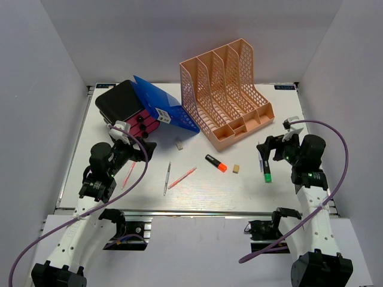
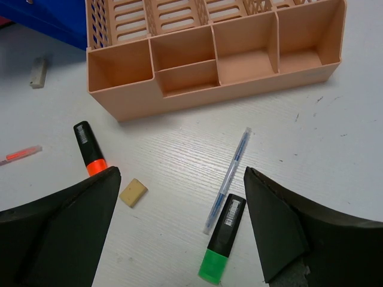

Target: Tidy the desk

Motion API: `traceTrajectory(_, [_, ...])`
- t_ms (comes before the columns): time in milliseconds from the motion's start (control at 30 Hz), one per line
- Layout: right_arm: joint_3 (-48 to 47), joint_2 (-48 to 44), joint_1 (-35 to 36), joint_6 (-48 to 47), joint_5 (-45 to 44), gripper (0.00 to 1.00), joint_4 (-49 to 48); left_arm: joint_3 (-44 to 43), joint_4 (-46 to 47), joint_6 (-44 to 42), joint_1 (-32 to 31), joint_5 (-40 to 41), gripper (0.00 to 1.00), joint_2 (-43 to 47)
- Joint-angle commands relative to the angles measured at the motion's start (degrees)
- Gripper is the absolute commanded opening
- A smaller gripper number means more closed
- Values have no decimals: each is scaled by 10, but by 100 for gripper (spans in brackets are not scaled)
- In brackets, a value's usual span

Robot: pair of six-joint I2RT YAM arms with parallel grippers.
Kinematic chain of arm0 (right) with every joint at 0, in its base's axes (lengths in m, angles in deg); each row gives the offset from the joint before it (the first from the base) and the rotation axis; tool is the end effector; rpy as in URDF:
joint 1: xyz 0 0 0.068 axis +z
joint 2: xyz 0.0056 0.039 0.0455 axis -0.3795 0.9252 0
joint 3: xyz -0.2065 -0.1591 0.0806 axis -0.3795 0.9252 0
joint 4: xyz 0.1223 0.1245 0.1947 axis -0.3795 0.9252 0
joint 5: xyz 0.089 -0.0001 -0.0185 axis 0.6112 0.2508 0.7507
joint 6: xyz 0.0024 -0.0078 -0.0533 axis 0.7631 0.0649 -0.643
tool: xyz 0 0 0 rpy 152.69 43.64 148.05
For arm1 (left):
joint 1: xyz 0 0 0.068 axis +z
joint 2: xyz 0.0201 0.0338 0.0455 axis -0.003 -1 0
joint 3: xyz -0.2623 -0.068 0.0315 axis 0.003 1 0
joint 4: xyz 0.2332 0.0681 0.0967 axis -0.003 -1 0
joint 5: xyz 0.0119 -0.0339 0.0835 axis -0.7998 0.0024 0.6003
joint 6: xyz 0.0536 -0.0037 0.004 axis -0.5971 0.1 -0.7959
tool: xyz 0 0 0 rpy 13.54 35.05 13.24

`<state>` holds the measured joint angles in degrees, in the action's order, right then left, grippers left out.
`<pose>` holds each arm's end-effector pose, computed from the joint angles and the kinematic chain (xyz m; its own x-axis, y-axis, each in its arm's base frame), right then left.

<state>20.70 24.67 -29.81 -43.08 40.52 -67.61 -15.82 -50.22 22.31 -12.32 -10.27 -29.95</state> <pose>0.1768 -0.0068 0.2797 -0.2904 -0.0549 -0.9553 -0.3447 0.9373 0.0509 0.1583 -0.0451 0.2875 -0.2789 -0.1314 -0.9513 0.4240 0.8720 -0.2447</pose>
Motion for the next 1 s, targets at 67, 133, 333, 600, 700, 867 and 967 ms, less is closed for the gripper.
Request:
traceTrajectory(67, [9, -14, -3, -4, 11, 89, -25, 3, 9, -7, 3, -11, 98, 8])
traceTrajectory(133, [18, -19, -2, -11, 18, 89, -30, 4, 10, -7, 3, -11, 98, 8])
traceTrajectory(333, [28, -24, -4, -68, 36, 89, -19, 3, 9, -7, 3, -13, 98, 7])
traceTrajectory(600, [-16, -33, 3, -204, 80, 89, 61, -5, 9, -2, 3, -26, 2, -7])
traceTrajectory(700, [-43, 6, 4, -220, 209, 89, 87, -12, -4, -2, 3, -12, 1, -3])
traceTrajectory(867, [-95, 80, 71, -168, 209, 48, 35, -15, -25, 8, 3, 75, 61, 26])
traceTrajectory(967, [-140, 136, 129, -178, 155, 23, 28, -19, -30, 8, 3, 101, 75, 32])
